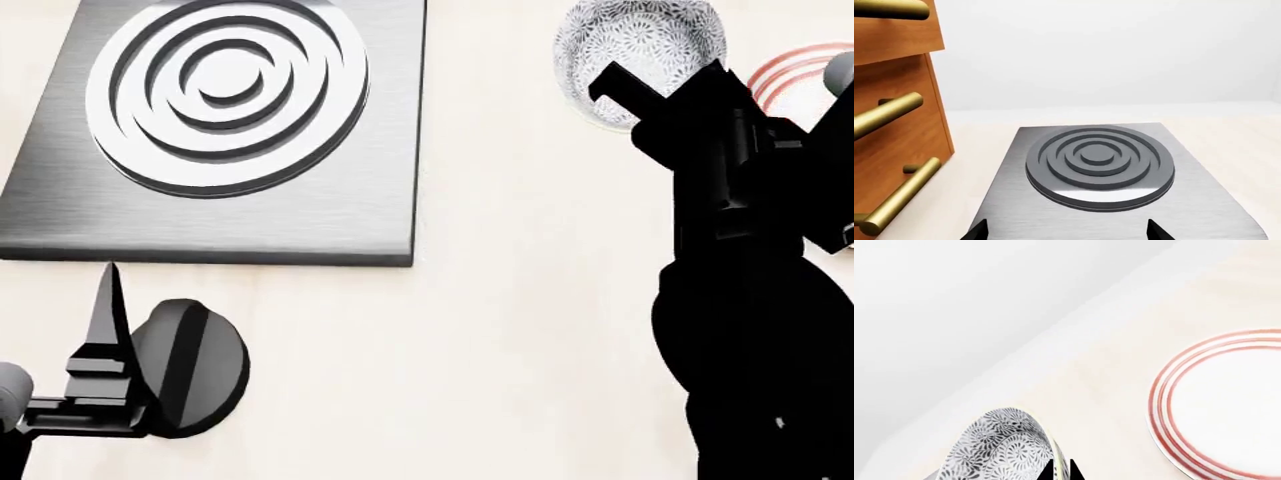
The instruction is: Pick the akita bowl next to the ramekin and place it on the plate.
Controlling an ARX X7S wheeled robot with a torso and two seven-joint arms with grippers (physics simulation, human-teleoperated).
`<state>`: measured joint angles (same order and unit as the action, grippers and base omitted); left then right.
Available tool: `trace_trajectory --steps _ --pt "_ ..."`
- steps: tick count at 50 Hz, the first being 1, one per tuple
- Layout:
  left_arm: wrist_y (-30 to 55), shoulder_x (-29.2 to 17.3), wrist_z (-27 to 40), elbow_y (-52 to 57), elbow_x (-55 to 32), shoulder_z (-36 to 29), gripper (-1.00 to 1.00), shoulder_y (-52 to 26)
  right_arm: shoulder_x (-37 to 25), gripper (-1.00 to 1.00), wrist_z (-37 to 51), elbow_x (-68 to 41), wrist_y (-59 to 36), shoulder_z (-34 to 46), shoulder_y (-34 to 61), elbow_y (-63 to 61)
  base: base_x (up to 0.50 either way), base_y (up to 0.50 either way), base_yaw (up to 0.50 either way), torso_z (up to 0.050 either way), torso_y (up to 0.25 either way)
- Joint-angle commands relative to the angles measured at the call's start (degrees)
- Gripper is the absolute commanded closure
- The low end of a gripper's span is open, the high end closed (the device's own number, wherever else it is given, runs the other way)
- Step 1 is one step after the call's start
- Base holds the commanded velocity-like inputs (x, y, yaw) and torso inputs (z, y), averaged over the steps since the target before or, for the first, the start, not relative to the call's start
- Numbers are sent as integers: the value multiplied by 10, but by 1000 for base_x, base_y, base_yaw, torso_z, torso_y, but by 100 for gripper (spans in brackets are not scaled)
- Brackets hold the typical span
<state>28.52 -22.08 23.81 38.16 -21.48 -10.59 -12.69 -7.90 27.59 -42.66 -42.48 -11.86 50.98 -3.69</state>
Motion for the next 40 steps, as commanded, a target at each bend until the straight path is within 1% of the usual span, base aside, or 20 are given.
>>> trace_trajectory --steps 1,17,40 --pt "9 11 -13 1 4 15 -100 -1 5 100 -11 12 23 -25 20 28 0 0 0 0 0" --pt "4 9 -12 -4 3 12 -100 2 -4 100 -23 20 62 -37 43 98 0 0 0 0 1" --pt "-6 7 -10 -16 5 8 -100 3 -28 100 -11 30 91 -51 75 151 0 0 0 0 0"
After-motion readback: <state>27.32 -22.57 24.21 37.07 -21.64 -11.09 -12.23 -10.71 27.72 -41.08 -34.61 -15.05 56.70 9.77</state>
